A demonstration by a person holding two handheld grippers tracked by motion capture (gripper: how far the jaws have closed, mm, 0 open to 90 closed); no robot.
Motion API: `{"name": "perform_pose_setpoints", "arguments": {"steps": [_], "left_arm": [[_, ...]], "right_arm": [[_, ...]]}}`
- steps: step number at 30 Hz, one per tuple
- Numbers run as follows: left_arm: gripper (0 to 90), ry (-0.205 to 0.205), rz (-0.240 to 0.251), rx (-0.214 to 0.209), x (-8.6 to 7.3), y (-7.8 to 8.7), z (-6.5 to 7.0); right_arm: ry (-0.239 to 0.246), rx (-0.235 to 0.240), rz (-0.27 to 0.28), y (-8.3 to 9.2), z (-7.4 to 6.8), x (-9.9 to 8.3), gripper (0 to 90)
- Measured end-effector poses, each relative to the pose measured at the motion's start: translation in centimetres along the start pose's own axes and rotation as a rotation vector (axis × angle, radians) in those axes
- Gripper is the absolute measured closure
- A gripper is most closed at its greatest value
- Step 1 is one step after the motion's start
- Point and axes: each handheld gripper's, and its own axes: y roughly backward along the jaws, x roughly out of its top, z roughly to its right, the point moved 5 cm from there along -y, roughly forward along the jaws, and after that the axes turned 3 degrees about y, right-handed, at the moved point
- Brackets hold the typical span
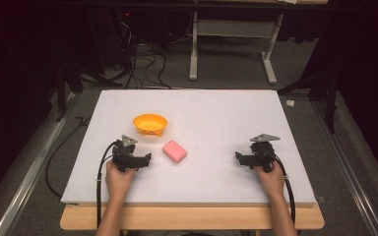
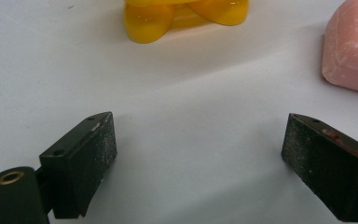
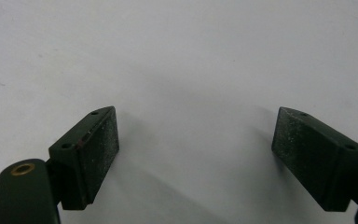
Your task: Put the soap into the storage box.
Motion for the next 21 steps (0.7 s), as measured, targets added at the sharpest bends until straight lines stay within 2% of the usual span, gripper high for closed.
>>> {"name": "perform_pose_setpoints", "arguments": {"steps": [21], "left_arm": [[11.0, 0.002, 0.002, 0.0, 0.0, 0.02, -0.01]], "right_arm": [[0.001, 0.0, 0.0, 0.01, 0.0, -0.01, 15.2]]}}
